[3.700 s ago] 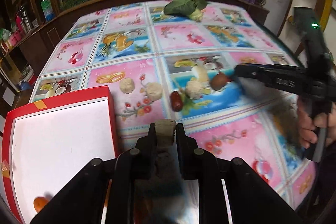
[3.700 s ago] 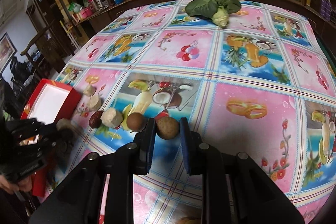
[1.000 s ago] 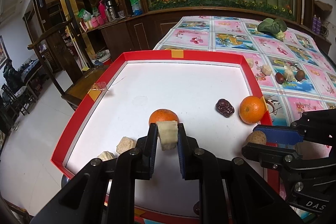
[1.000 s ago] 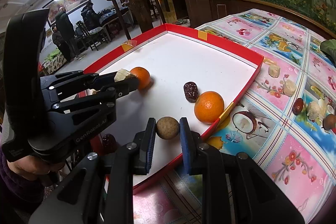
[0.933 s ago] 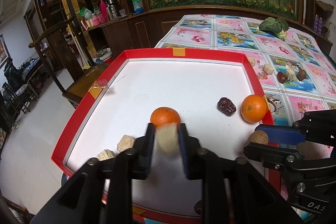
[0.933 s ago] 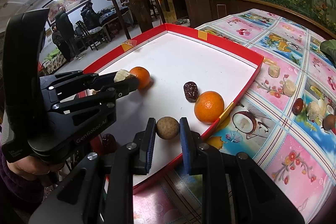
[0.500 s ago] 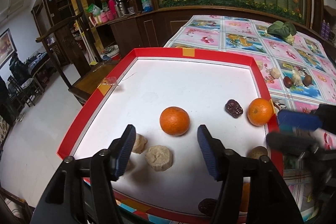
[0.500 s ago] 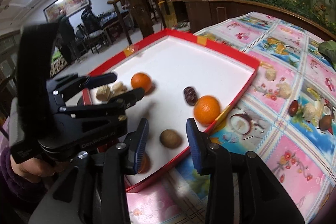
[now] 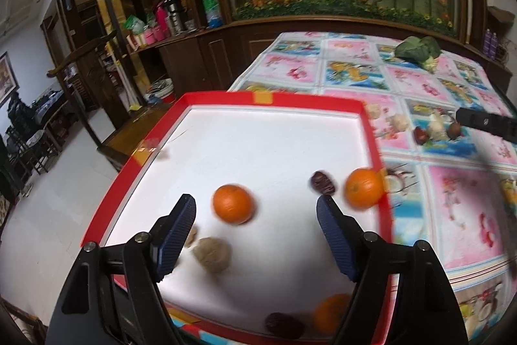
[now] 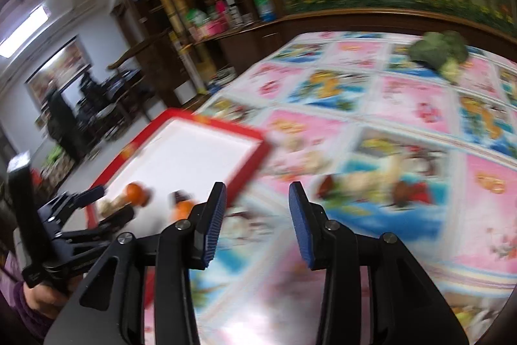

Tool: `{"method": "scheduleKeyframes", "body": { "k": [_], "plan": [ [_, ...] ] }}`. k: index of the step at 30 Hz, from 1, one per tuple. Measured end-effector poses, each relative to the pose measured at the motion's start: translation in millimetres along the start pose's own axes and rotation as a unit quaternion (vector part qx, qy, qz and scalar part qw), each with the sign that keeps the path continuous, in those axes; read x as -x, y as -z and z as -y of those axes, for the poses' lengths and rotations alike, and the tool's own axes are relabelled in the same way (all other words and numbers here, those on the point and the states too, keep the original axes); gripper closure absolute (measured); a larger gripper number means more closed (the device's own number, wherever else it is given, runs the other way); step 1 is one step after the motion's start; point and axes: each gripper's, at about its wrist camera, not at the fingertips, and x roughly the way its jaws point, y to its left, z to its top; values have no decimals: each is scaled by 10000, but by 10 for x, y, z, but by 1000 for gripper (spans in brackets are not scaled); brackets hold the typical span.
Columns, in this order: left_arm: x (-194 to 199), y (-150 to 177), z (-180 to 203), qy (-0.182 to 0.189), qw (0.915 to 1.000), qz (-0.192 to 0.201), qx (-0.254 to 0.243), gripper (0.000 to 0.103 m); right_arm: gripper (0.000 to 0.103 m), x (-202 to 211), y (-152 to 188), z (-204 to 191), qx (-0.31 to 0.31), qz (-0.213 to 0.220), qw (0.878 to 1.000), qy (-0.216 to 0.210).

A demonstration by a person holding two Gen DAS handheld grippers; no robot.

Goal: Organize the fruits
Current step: 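Move both open tools back to the tablecloth and grasp another brown ball with the right tool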

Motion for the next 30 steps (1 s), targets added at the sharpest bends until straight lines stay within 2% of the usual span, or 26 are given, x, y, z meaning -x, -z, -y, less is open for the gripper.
{"method": "scheduleKeyframes", "body": {
  "k": [4, 8, 16, 22, 23, 25, 26, 30],
  "plan": [
    [69, -81, 196, 166, 9996, 143, -163, 25, 57, 58, 47, 451, -75, -187, 9987, 463],
    [115, -145, 454, 443, 9980, 211, -386, 25, 57, -40, 85, 684, -143, -419, 9958, 803],
    [135, -159, 708, 668, 9953, 190, -678, 25, 57, -206, 90, 592, 81, -463, 9939, 994],
    [143, -244, 824, 663, 9944, 218, -797, 25, 58, -343, 25, 627, -165, -555, 9927, 1058],
    [137, -263, 850, 679, 9941, 218, -821, 25, 59, -365, 10, 645, -235, -568, 9926, 1042],
    [129, -321, 918, 740, 9929, 233, -897, 25, 75, -417, -22, 686, -328, -608, 9920, 1058],
    [123, -345, 944, 754, 9925, 243, -930, 25, 78, -430, -31, 685, -270, -643, 9912, 1129],
    [53, -477, 1138, 961, 9880, 239, -1182, 25, 78, -390, -32, 698, -204, -724, 9905, 1151]
  ]
}}
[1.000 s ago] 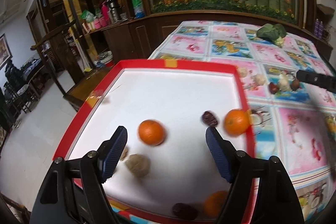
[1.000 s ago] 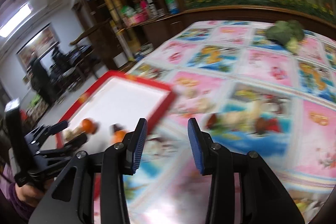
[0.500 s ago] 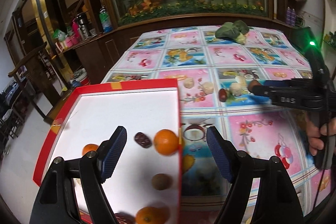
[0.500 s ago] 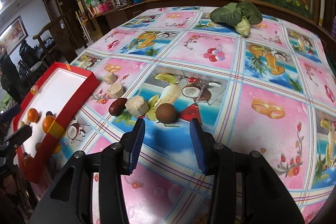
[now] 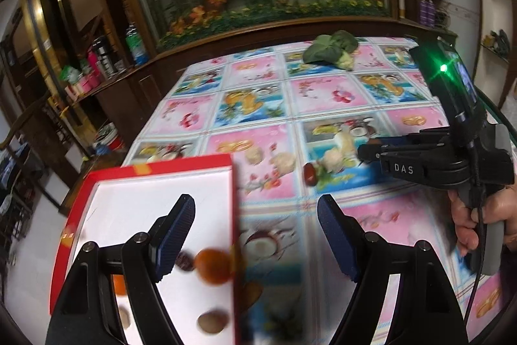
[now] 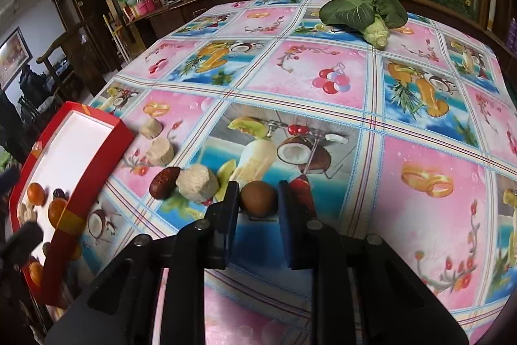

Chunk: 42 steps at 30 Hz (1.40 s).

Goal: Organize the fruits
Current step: 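Move both open tools back to the tablecloth and grasp another brown ball with the right tool, then grasp a round beige cake with the left tool while the right tool holds its ball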

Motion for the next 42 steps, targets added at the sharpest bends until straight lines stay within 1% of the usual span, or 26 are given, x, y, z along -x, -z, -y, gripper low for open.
{"method": "scheduleKeyframes", "body": {
  "k": [3, 6, 8, 11, 13, 14, 15, 18, 20, 21, 25, 26, 30, 35, 38, 42],
  "plan": [
    [-121, -99, 135, 216, 9996, -52, -192, 25, 78, 74, -36, 202, -435, 24, 9990, -68],
    [-322, -189, 279, 620, 9971, -227, -389, 25, 78, 124, -55, 380, -769, 37, 9970, 58],
    [-482, -225, 363, 707, 9954, -378, -529, 26, 78, 117, -55, 486, -949, -38, 9955, 61],
    [-674, -264, 427, 890, 9928, -527, -607, 38, 78, 109, -61, 539, -1057, -116, 9943, 11],
    [-784, -295, 459, 1035, 9905, -656, -629, 42, 78, 105, -57, 524, -1020, -129, 9947, 49],
    [-841, -306, 471, 1059, 9897, -730, -628, 49, 78, 100, -57, 524, -1013, -125, 9948, 58],
    [-892, -315, 488, 1057, 9891, -797, -642, 53, 78, 100, -55, 518, -1005, -125, 9948, 66],
    [-965, -317, 527, 1148, 9873, -872, -669, 53, 78, 102, -53, 537, -1025, -141, 9946, 23],
    [-983, -316, 557, 1107, 9875, -856, -727, 53, 78, 101, -56, 542, -1035, -149, 9945, 9],
    [-1000, -322, 565, 1171, 9866, -873, -725, 57, 78, 103, -55, 537, -1023, -147, 9946, 22],
    [-1036, -348, 587, 1399, 9839, -902, -649, 66, 78, 98, -59, 519, -980, -136, 9951, 71],
    [-1038, -348, 596, 1433, 9835, -898, -645, 71, 78, 98, -60, 519, -985, -136, 9950, 64],
    [-1029, -335, 631, 1439, 9836, -851, -674, 77, 78, 97, -59, 512, -982, -143, 9950, 64],
    [-1015, -321, 636, 1423, 9845, -847, -573, 78, 78, 97, -59, 511, -980, -178, 9950, 89],
    [-977, -287, 608, 1456, 9845, -889, -402, 78, 78, 113, -55, 535, -1080, -216, 9939, 43],
    [-804, -208, 559, 1495, 9851, -819, -211, 78, 78, 141, -49, 521, -1097, -202, 9938, -11]
  ]
}}
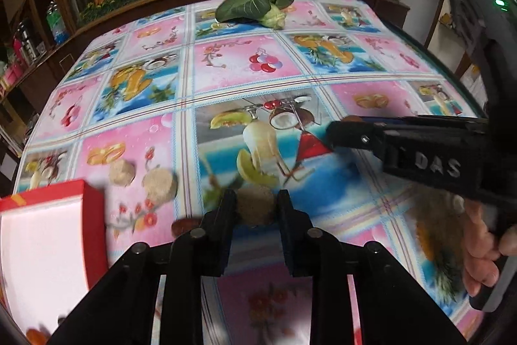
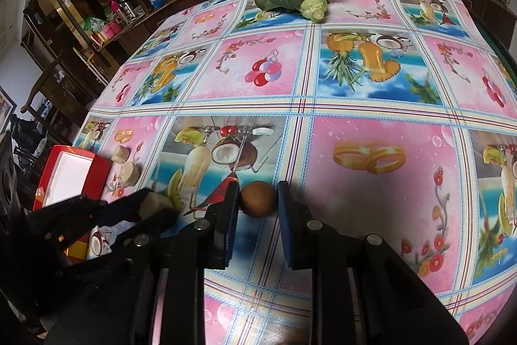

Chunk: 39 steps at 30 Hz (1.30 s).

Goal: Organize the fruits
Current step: 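Grasp a round beige cake with the left tool while the right tool holds its ball, then carry the beige cake and brown ball over the tray and open both tools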

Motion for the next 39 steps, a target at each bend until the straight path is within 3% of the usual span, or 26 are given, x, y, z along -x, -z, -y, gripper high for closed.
{"method": "scheduleKeyframes", "body": {
  "k": [9, 14, 22, 30, 39],
  "plan": [
    [944, 406, -117, -173, 9948, 915, 421, 78, 78, 195, 90, -242, 206, 350, 9984, -387],
    [1258, 690, -379, -736, 9875, 1177, 747, 78, 78, 313, 199, -498, 586, 638, 9944, -609],
    [1445, 1077, -808, -1238, 9785, 1191, 1142, 78, 77, 423, 441, -945, 1198, 934, 9826, -1066],
    [1454, 1338, -1101, -1296, 9750, 1123, 1410, 78, 77, 350, 680, -1413, 1525, 892, 9769, -1201],
    [1509, 1504, -1337, -1485, 9697, 1137, 1569, 78, 77, 199, 898, -2012, 1800, 670, 9677, -1631]
  ]
}}
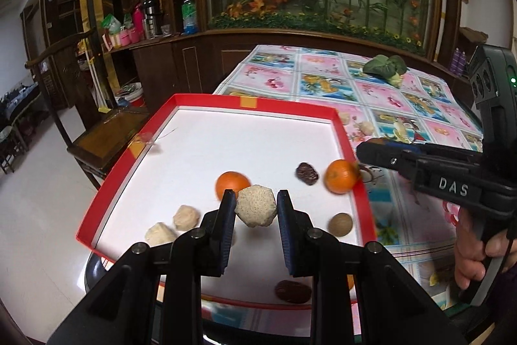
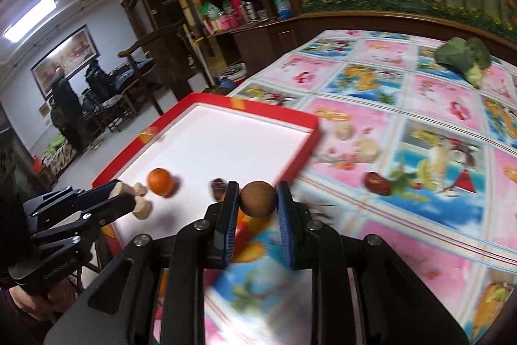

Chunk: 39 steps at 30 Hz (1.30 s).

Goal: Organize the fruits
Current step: 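Carry the beige cake and brown ball over the tray and open both tools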

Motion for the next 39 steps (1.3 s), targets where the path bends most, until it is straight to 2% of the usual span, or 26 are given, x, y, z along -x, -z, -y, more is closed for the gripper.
{"method": "scheduleKeyframes", "body": {
  "k": [8, 19, 32, 38, 39],
  "plan": [
    [-77, 47, -121, -128, 9998, -100, 118, 78, 77, -165, 93, -322, 437, -220, 9986, -220],
    [-165, 73, -135, -132, 9996, -211, 145, 78, 77, -258, 202, -340, 550, -491, 9969, -281],
    [-242, 134, -41, -76, 9991, -413, -4, 78, 77, -353, 235, -368, 559, -844, 9934, -539],
    [-241, 142, -14, -218, 9989, -417, -63, 77, 77, -355, 264, -408, 598, -933, 9922, -565],
    [-244, 141, -10, -257, 9988, -421, -70, 73, 77, -354, 264, -410, 601, -935, 9922, -560]
  ]
}}
